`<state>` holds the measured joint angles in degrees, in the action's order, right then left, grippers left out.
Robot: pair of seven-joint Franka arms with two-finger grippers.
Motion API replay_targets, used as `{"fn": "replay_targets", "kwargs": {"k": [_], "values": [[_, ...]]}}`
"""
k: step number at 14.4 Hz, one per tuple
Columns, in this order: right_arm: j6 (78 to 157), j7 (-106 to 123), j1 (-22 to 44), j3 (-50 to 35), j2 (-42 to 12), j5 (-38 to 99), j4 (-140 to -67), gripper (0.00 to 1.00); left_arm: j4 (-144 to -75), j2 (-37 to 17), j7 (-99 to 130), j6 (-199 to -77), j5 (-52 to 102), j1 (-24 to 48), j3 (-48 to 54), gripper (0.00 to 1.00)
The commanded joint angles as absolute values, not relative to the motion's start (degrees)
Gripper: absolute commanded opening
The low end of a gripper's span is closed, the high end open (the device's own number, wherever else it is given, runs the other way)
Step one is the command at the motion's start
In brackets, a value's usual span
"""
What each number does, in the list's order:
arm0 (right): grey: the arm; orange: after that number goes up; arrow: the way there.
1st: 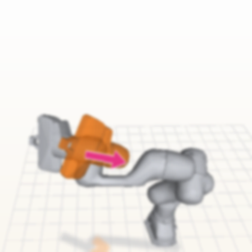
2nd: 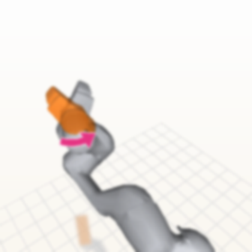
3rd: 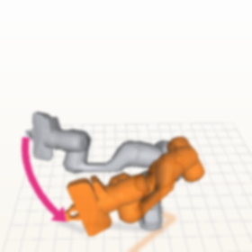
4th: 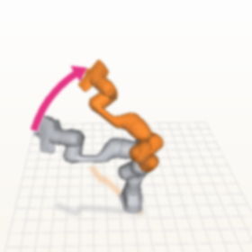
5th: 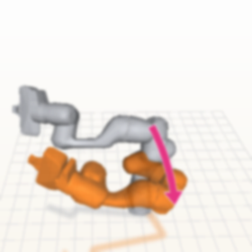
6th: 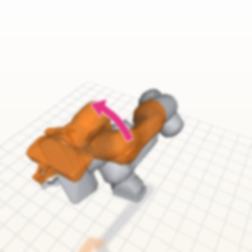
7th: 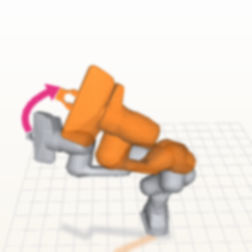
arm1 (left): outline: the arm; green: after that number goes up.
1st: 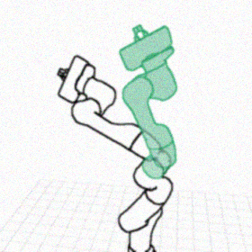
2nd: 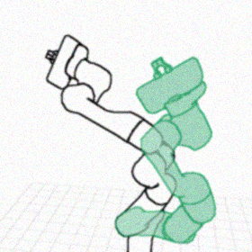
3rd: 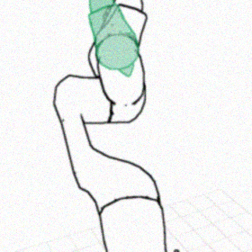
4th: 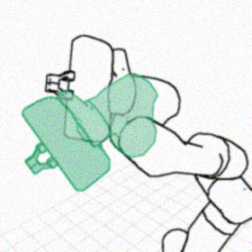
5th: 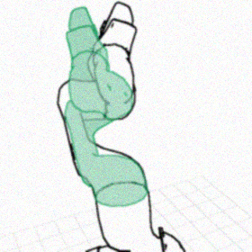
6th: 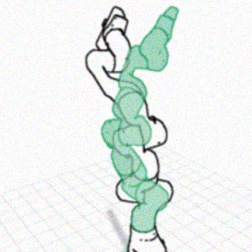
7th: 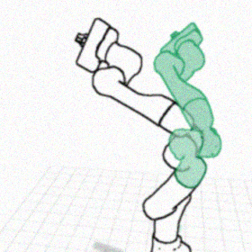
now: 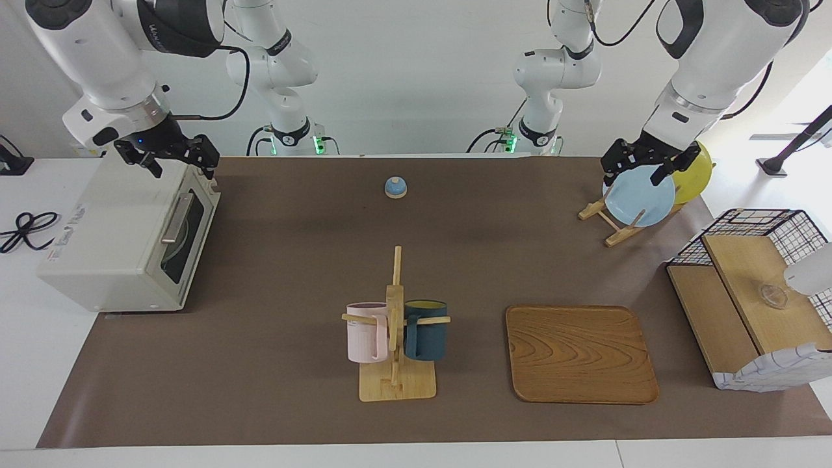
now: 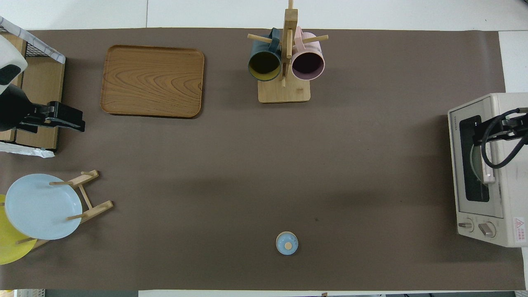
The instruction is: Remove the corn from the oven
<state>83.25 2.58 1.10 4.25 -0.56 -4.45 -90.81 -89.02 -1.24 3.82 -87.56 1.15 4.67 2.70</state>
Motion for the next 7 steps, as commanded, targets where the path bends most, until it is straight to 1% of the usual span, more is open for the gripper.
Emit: {"fn": "replay_targets", "kwargs": {"k": [1, 7], "values": [[83.85, 3.96, 0.53, 4.39, -0.79, -3.08, -90.35, 1.00, -90.18, 0.09, 3.52, -87.28, 1.85, 4.13, 2.90, 1.00], [84.28, 4.13, 0.88, 4.31, -0.09, -3.08, -91.32, 0.99, -90.18, 0.09, 3.52, -87.28, 1.76, 4.13, 2.90, 1.00]]}}
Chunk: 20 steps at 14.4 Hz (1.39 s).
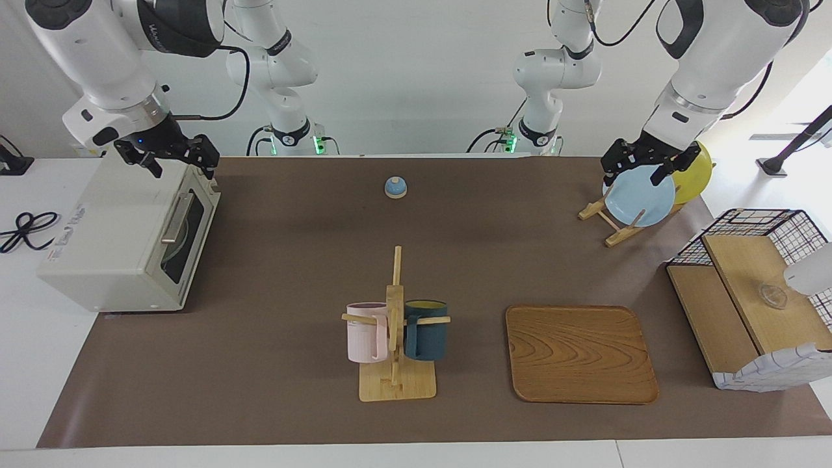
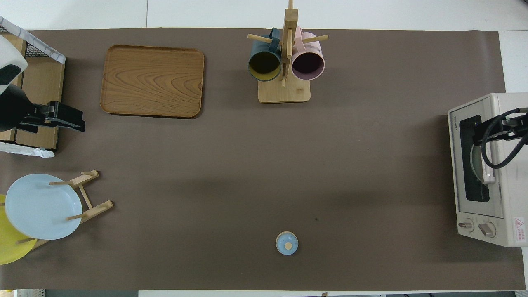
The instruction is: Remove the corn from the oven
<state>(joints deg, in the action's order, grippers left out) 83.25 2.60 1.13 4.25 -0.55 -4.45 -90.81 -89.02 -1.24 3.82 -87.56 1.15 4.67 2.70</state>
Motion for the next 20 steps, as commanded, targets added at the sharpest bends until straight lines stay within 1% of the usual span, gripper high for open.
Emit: {"fn": "replay_targets", "kwargs": {"k": [1, 2, 3, 6, 8, 10, 14, 17, 20], "values": [[86.11, 5.17, 0.88, 4.31, 0.09, -2.99, -92.54, 0.56, -90.18, 0.09, 3.52, -87.28, 1.84, 4.13, 2.90, 1.00], [87.35, 6.75, 0.70, 4.31, 1.22, -2.99, -94.46, 0.13, -90.18, 0.09, 3.52, -87.28, 1.76, 4.13, 2.90, 1.00], [88.76, 7.29, 0.53, 4.31, 2.10, -2.90, -97.01, 0.00, -90.18, 0.09, 3.43, -87.28, 1.84, 4.13, 2.90, 1.00], [96.91, 6.86, 0.00, 4.48, 4.65, -2.99, -104.83, 0.00, -90.18, 0.09, 3.52, -87.28, 1.85, 4.13, 2.90, 1.00], [100.89, 7.03, -0.09, 4.57, 4.05, -4.30, -106.43, 0.00, -90.18, 0.09, 3.52, -87.28, 1.76, 4.13, 2.90, 1.00], [102.21, 7.21, -2.01, 4.57, 3.43, -5.71, -106.61, 0.00, -90.18, 0.09, 3.52, -87.28, 1.76, 4.13, 2.90, 1.00], [106.69, 5.81, -5.62, 4.48, 3.16, -5.54, -110.56, 0.00, -90.18, 0.09, 3.51, -87.28, 1.76, 4.13, 2.90, 1.00], [108.71, 5.89, -6.94, 4.48, 3.16, -5.45, -112.84, 0.00, -90.18, 0.09, 3.51, -87.28, 1.85, 4.13, 2.90, 1.00], [109.16, 6.42, -7.64, 4.48, 3.08, -5.45, -113.64, 0.00, -90.18, 0.09, 3.52, -87.28, 1.85, 4.13, 2.90, 1.00]]}}
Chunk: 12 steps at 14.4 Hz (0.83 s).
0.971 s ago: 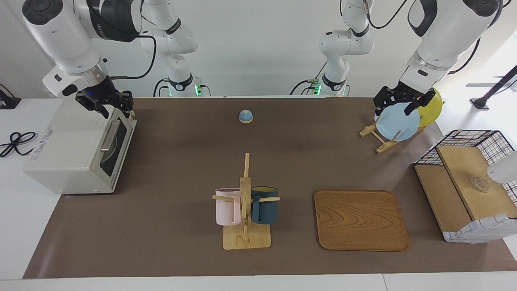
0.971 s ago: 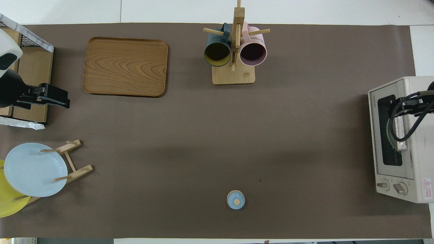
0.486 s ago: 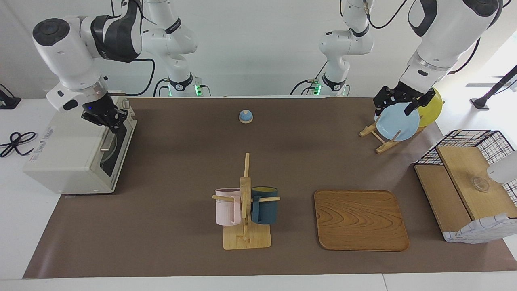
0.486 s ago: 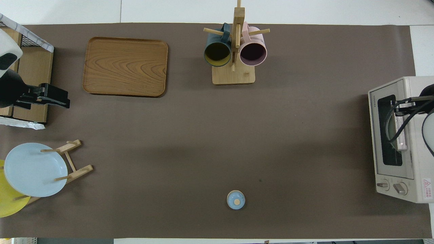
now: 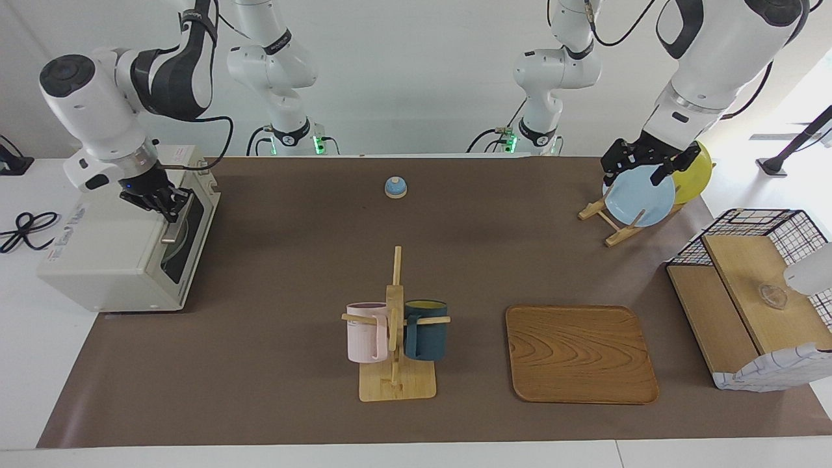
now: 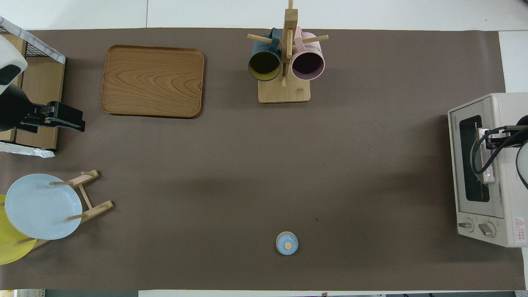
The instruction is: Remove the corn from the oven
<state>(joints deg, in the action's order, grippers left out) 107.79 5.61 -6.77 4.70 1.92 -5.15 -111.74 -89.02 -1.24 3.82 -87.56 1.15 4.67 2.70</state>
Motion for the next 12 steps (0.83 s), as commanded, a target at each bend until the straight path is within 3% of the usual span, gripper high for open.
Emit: {"fn": "replay_targets", "kwargs": {"k": [1, 12], "values": [[109.16, 6.50, -7.82, 4.48, 3.08, -5.45, -113.99, 0.00, -90.18, 0.09, 3.52, -87.28, 1.85, 4.13, 2.90, 1.00], [112.31, 5.98, -6.95, 4.13, 2.37, -4.57, -117.94, 0.00, -90.18, 0.09, 3.52, -87.28, 1.76, 4.13, 2.90, 1.00]]}}
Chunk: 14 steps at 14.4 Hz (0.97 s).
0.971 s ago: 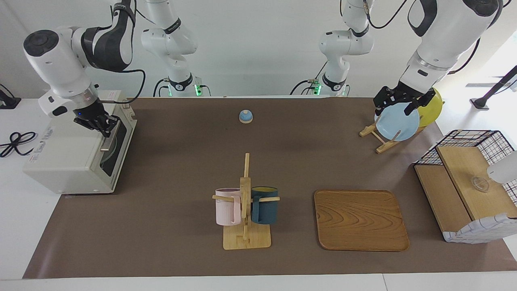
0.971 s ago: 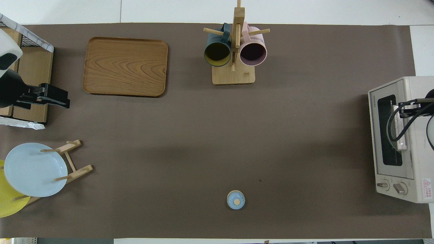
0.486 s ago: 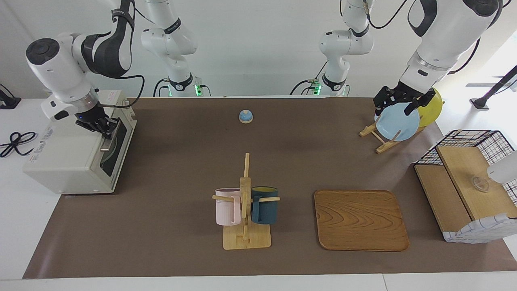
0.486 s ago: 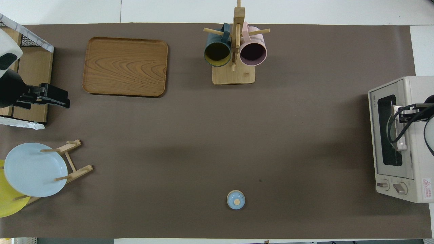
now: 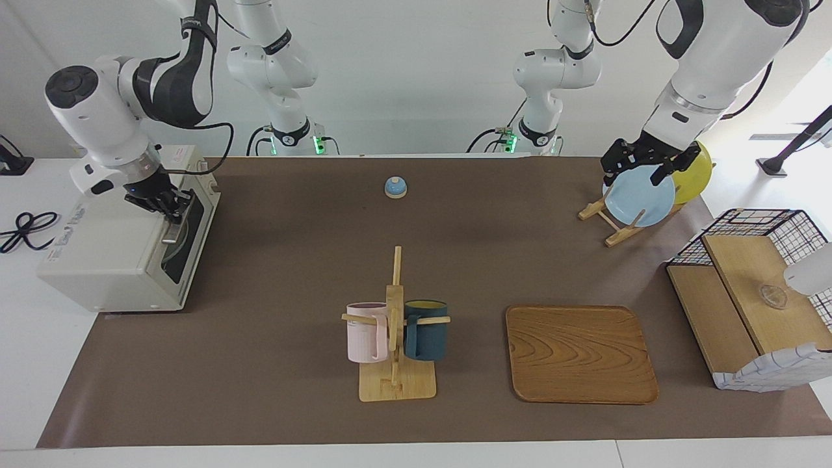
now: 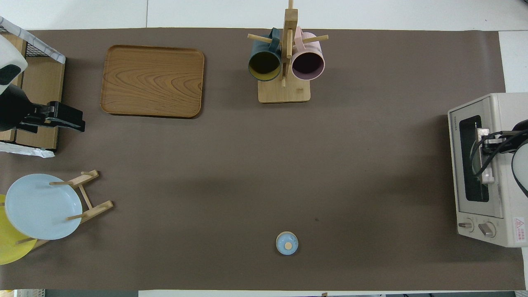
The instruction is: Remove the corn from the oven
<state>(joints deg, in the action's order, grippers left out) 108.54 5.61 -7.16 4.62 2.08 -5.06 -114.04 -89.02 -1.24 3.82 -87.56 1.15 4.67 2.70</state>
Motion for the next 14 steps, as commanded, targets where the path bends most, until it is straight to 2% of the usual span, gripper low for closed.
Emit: {"fn": "replay_targets", "kwargs": {"k": [1, 5, 14], "values": [[112.85, 5.98, -6.51, 4.22, 2.37, -4.48, -118.56, 0.00, -90.18, 0.09, 3.52, -87.28, 1.84, 4.13, 2.90, 1.00], [114.07, 5.98, -6.07, 4.13, 2.11, -4.48, -119.00, 0.00, -90.18, 0.09, 3.51, -87.28, 1.76, 4.13, 2.90, 1.00], [125.85, 5.71, -2.81, 3.96, -3.51, -3.34, -122.61, 0.00, -90.18, 0.09, 3.52, -87.28, 1.85, 4.13, 2.90, 1.00]]}}
